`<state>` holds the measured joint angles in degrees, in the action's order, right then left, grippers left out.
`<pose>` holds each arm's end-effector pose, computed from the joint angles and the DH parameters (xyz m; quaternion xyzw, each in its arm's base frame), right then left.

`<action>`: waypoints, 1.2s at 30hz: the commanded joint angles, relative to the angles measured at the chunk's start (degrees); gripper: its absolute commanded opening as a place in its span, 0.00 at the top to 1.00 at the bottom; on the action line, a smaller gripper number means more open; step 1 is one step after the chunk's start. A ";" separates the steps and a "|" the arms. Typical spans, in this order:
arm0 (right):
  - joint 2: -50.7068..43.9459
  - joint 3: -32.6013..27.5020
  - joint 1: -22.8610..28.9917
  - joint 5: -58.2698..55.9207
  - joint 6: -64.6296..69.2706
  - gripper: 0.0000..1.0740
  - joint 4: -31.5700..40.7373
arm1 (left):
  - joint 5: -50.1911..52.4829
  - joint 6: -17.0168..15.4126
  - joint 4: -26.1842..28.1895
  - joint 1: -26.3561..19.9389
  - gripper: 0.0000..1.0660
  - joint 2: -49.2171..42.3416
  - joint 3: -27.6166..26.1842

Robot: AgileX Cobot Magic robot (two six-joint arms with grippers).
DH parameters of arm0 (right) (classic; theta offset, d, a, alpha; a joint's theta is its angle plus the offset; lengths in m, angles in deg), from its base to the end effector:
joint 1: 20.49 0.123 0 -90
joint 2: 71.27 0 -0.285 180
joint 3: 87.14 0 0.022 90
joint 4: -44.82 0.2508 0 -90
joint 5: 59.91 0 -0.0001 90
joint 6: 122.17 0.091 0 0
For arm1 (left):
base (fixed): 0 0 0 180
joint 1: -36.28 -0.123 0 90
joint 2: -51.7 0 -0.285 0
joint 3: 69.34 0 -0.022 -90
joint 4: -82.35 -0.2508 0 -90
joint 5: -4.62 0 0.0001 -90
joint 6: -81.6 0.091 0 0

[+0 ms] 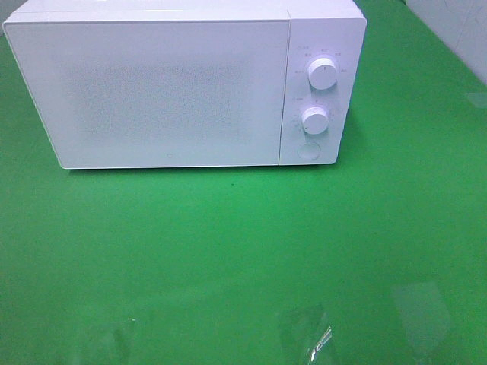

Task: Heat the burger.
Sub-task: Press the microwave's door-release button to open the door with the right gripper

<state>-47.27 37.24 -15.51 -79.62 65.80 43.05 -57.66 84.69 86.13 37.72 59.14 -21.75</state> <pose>0.0720 0.0053 0.2909 0.0122 0.7621 0.0597 0.6446 -0.0091 -0.0051 0.2800 0.0358 0.8528 -0.0254 0.5203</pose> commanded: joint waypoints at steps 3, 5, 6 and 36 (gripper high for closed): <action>5.04 -1.72 -0.11 9.34 -0.46 0.29 0.06 | 0.92 0.00 0.52 0.00 0.05 -0.86 -0.06; 7.68 -2.12 -0.11 13.92 -0.29 0.29 0.06 | 0.92 0.00 0.52 0.00 0.05 -0.86 -0.06; 10.54 -2.52 -0.11 17.53 0.17 0.29 0.06 | 0.92 0.00 0.52 0.00 0.05 -0.86 -0.06; 57.18 -3.09 8.77 69.10 -20.45 0.29 18.85 | 0.92 0.00 0.52 0.00 0.05 -0.86 -0.06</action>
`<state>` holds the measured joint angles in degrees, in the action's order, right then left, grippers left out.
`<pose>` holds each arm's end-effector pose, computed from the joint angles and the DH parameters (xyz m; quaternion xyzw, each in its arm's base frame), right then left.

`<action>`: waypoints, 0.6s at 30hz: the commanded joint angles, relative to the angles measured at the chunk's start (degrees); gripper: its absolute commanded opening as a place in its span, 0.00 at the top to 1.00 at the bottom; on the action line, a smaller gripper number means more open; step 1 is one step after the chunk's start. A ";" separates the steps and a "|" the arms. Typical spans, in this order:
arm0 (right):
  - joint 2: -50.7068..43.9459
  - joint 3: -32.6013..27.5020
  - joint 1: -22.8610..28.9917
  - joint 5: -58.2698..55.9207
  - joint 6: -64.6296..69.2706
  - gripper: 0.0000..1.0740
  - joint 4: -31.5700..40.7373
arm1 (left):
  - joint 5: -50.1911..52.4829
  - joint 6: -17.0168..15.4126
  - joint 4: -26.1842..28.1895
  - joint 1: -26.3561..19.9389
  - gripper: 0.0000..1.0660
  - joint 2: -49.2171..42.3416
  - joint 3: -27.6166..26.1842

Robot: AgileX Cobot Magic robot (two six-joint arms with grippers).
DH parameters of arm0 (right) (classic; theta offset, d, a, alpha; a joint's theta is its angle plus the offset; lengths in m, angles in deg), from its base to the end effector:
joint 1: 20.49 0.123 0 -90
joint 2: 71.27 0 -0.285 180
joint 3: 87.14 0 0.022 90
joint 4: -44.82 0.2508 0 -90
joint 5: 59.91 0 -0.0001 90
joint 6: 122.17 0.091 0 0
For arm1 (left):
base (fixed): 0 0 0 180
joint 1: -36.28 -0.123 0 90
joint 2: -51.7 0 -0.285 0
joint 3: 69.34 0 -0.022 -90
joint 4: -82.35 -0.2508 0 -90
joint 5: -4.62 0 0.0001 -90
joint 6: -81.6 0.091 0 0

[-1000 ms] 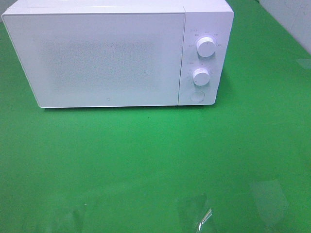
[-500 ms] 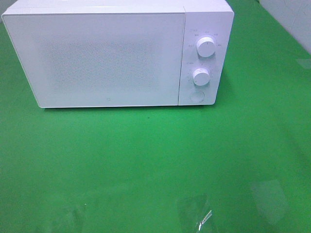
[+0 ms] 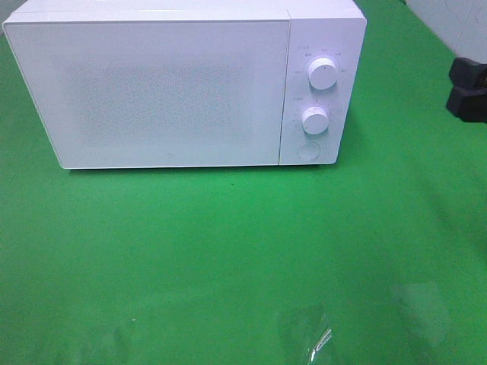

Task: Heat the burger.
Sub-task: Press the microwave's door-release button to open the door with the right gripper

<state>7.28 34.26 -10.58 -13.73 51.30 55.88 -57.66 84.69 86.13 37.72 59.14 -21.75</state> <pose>0.2191 0.0255 0.2310 -0.0061 0.7162 0.0178 0.6976 -0.0091 -0.0051 0.2800 0.0358 0.8528 -0.0254 0.5203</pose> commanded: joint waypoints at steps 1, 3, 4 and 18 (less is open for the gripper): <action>3.72 -0.11 5.79 4.01 -7.45 0.29 8.48 | 0.92 0.00 0.52 0.00 0.05 -0.86 -0.06; 5.39 -0.11 9.11 5.84 -9.00 0.29 11.69 | 0.92 0.00 0.52 0.00 0.05 -0.86 -0.06; 5.39 -0.11 9.11 5.84 -9.00 0.29 11.69 | 0.92 0.00 0.52 0.00 0.05 -0.86 -0.06; 16.33 0.06 29.62 20.63 -8.59 0.30 29.51 | 0.92 0.00 0.52 0.00 0.05 -0.86 -0.06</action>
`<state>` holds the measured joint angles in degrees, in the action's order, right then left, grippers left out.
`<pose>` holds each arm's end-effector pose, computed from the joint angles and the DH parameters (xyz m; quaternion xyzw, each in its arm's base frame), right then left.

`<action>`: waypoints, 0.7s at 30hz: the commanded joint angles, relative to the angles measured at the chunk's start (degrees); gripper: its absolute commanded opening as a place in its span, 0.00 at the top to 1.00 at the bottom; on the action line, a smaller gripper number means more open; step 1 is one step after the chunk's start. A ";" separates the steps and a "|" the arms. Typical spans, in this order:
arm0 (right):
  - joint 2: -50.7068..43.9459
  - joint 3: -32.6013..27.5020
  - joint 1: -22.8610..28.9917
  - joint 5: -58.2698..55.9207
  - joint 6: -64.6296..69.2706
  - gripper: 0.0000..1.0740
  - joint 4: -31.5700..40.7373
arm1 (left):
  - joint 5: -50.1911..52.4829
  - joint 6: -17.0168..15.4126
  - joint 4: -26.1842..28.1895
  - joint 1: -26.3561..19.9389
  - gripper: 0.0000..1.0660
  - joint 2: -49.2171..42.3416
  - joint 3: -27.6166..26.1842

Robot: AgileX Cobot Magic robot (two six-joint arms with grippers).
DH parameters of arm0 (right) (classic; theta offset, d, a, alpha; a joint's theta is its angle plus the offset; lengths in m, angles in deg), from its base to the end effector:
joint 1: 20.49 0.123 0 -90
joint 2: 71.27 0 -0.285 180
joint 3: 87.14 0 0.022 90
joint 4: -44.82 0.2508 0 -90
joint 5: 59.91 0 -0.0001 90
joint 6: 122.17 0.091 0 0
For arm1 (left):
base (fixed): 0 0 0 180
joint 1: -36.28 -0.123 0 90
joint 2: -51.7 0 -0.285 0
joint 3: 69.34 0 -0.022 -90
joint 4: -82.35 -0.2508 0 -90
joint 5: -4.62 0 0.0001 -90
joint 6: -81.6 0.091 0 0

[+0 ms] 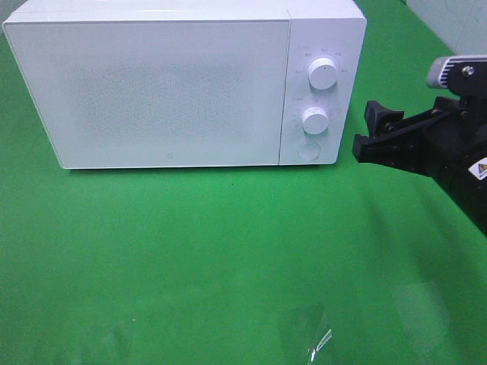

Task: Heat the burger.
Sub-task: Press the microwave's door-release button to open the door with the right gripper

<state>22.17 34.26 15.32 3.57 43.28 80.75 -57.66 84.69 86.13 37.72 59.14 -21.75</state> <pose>0.2156 0.0967 0.1912 -0.0167 0.7260 0.0332 0.6867 -0.0091 -0.0051 0.2800 0.0358 0.8528 -0.0254 0.5203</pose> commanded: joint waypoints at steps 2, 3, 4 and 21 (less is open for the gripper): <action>2.69 0.69 6.36 3.78 -0.63 0.30 7.05 | 0.92 0.00 0.52 0.00 0.05 -0.86 -0.06; 3.95 1.49 8.82 3.72 -0.69 0.30 8.54 | 0.92 0.00 0.52 0.00 0.05 -0.86 -0.06; 5.21 2.29 10.71 3.72 -0.69 0.30 9.17 | 0.92 0.00 0.52 0.00 0.05 -0.86 -0.06; 9.91 5.33 13.24 3.32 25.84 0.39 10.49 | 0.92 0.00 0.52 0.00 0.05 -0.86 -0.06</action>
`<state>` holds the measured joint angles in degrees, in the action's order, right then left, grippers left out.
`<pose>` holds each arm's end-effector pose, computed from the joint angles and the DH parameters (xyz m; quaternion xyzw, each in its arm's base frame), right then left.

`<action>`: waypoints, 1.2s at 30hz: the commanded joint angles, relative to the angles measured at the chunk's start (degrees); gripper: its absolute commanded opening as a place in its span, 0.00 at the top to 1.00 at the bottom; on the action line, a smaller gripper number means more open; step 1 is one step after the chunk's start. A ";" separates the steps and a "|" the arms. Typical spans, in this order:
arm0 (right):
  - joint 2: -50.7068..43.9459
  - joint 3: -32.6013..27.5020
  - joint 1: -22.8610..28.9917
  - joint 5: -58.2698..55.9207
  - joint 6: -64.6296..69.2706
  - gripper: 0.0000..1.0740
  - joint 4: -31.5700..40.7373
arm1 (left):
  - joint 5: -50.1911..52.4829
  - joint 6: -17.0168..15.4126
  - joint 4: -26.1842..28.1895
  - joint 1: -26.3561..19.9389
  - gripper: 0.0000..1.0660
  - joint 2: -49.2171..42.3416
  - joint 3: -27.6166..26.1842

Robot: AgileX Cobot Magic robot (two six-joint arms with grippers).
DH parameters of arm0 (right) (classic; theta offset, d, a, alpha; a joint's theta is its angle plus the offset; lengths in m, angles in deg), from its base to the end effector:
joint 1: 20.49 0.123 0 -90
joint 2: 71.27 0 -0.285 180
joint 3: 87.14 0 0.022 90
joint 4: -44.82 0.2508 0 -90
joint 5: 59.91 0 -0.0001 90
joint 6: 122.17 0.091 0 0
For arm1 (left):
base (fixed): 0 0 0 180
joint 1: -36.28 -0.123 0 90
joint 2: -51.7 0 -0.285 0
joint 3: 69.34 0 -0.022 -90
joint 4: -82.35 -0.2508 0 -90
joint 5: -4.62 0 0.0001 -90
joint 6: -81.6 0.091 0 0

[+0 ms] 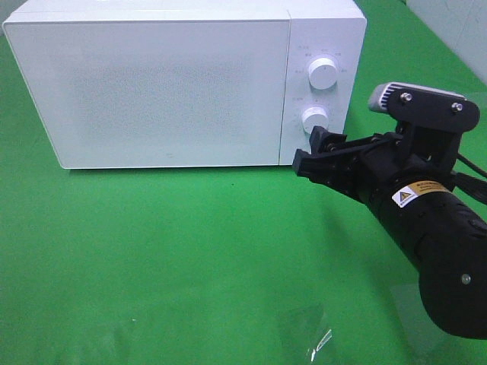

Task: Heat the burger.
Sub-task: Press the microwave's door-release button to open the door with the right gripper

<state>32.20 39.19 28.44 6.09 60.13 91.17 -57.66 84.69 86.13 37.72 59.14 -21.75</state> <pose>0.2105 0.1500 0.1657 0.0763 0.7477 0.1478 0.6428 -0.0091 -0.0051 0.2800 0.0358 0.8528 -0.0254 0.5203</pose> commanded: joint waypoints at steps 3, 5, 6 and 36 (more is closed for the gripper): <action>-0.11 0.40 0.11 0.80 21.66 0.45 -0.06 | 0.92 0.00 0.52 0.00 0.05 -0.86 -0.06; -0.11 0.40 0.11 0.63 29.85 0.51 -0.17 | 0.92 0.00 0.52 0.00 0.05 -0.86 -0.06; -0.11 0.40 0.11 0.63 29.85 0.51 -0.17 | 0.92 0.00 0.52 0.00 0.05 -0.86 -0.06; 2.52 0.40 -1.95 -8.48 72.31 1.00 -0.29 | 0.92 0.00 0.52 0.00 0.05 -0.86 -0.06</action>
<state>34.55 39.19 26.84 -2.04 132.20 91.58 -57.66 84.69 86.13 37.72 59.14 -21.75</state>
